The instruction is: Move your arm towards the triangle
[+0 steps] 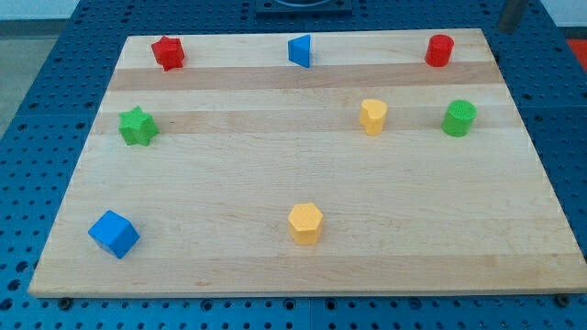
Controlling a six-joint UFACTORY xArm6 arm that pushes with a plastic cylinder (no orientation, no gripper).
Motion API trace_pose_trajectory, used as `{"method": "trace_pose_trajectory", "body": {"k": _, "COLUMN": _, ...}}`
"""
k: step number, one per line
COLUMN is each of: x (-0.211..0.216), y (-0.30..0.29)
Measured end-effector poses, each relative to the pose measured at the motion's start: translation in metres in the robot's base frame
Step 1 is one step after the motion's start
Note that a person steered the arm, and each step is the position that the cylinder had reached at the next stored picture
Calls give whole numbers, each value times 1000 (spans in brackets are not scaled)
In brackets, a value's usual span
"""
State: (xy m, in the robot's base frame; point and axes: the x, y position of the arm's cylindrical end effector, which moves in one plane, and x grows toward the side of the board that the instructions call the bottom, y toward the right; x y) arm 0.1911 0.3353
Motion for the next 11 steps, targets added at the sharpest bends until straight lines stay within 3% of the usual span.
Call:
{"method": "trace_pose_trajectory", "body": {"k": 3, "x": 1, "y": -15}}
{"method": "trace_pose_trajectory", "body": {"k": 4, "x": 2, "y": -132}}
{"method": "trace_pose_trajectory", "body": {"k": 6, "x": 2, "y": -133}}
{"method": "trace_pose_trajectory", "body": {"k": 7, "x": 2, "y": -188}}
{"method": "trace_pose_trajectory", "body": {"k": 9, "x": 2, "y": -192}}
{"method": "trace_pose_trajectory", "body": {"k": 11, "x": 4, "y": -278}}
